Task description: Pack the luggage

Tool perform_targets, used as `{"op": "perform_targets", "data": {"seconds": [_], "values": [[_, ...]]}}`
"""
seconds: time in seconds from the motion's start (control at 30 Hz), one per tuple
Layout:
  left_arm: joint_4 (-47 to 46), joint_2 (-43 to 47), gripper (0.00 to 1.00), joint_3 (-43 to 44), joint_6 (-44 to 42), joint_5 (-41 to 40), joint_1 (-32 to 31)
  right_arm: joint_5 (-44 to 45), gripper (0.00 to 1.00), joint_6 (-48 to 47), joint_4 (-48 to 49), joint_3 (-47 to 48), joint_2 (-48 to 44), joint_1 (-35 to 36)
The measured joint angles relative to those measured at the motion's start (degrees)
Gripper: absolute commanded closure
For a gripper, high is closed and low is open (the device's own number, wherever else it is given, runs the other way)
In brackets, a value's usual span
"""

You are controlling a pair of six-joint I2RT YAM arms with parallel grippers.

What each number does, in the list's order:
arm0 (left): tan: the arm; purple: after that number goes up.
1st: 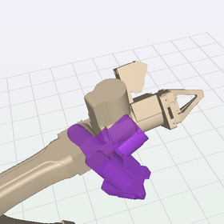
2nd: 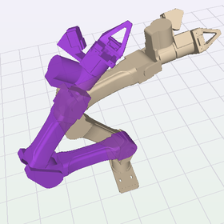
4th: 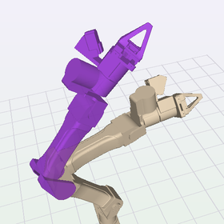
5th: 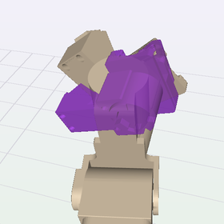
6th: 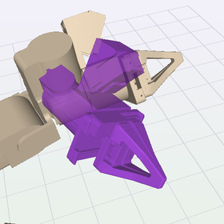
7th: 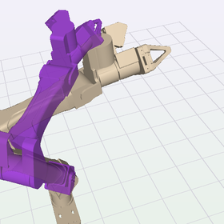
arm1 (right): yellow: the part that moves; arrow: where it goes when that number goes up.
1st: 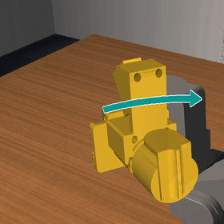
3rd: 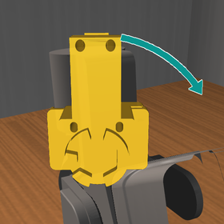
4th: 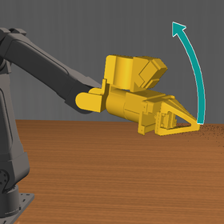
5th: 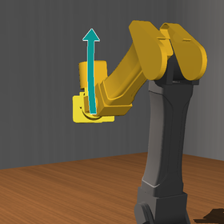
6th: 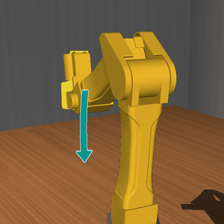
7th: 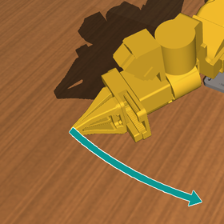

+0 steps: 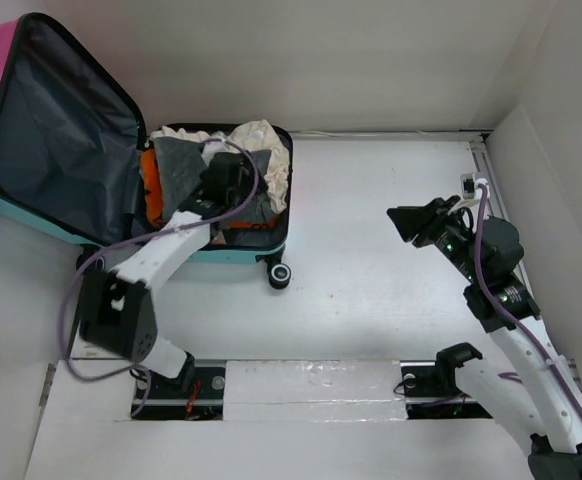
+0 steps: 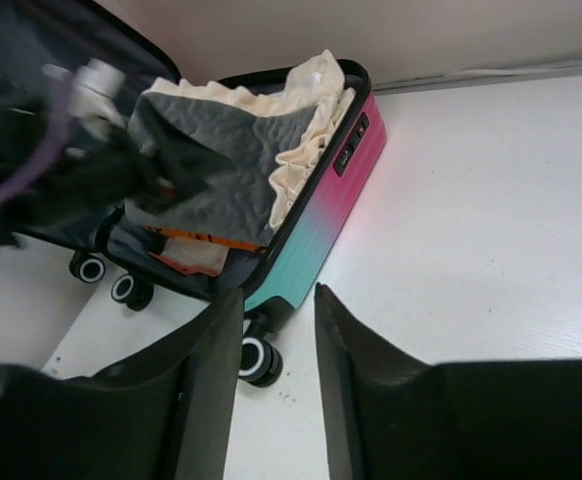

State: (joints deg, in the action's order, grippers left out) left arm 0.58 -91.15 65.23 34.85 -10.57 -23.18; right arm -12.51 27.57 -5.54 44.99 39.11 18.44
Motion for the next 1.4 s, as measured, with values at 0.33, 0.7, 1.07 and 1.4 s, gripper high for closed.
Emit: {"op": "perform_targets", "data": {"seconds": [0.33, 0.7, 1.07, 1.4], "values": [[12.9, 37.6, 0.29, -1.1, 0.1, -19.1, 13.2, -2.6, 0.62, -1.1, 0.0, 0.0, 1.4, 0.1], [25.1, 33.7, 0.3, 10.4, -7.8, -38.0, 33.4, -8.7, 0.61, -1.4, 0.2, 0.0, 5.7, 0.8], [29.0, 16.5, 0.41, 16.4, -14.1, -49.7, 38.3, -12.0, 0.58, -1.5, 1.3, 0.0, 8.2, 0.8], [31.1, 13.4, 0.53, 18.4, -16.3, -51.5, 38.5, -12.0, 0.58, -1.9, 1.3, 0.0, 8.9, 0.8]]}}
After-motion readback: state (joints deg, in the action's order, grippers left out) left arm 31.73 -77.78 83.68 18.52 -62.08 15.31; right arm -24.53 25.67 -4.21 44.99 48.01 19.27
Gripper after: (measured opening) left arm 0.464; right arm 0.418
